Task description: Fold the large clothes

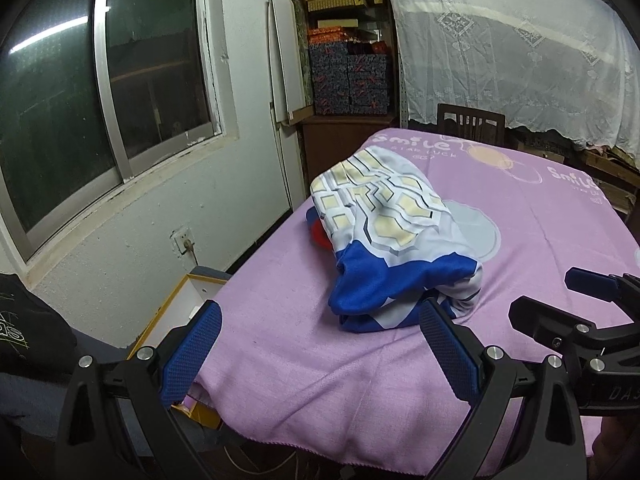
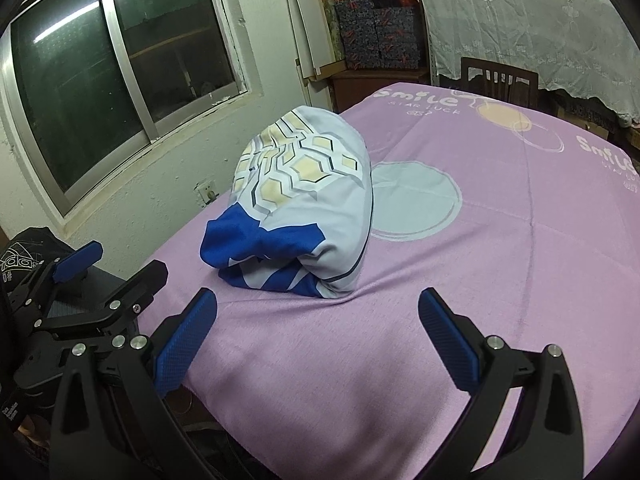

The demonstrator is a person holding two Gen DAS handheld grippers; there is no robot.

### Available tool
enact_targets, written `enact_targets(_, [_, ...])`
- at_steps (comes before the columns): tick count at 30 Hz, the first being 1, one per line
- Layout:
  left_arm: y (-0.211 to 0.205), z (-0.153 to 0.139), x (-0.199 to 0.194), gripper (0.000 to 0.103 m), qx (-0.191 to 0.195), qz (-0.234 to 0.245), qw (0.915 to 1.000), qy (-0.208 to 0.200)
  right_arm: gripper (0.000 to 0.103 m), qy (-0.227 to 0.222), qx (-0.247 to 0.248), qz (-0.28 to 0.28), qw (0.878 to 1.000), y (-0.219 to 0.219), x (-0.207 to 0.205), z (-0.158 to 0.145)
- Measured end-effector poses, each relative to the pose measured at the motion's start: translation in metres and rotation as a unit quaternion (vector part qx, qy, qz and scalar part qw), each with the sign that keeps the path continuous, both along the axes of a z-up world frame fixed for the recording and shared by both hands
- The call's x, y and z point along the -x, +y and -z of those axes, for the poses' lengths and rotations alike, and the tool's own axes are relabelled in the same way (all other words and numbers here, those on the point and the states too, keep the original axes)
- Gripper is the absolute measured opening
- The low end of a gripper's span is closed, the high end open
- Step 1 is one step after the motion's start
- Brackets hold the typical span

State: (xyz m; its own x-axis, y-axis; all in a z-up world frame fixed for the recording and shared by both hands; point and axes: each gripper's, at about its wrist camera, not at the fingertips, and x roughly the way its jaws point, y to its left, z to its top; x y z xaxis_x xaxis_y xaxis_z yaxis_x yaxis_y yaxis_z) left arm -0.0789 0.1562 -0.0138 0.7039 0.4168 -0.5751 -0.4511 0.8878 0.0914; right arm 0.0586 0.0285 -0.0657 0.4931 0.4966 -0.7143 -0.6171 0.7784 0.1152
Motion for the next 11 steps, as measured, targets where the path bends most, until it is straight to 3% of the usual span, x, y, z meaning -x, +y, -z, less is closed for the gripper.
enact_targets(11, [-0.0043, -0.0031, -0.0015, 0.099, 0.0, 0.006, 1.0, -0.004, 0.099, -0.007, -0.004, 0.006, 1.0, -0.005, -0.001, -0.006])
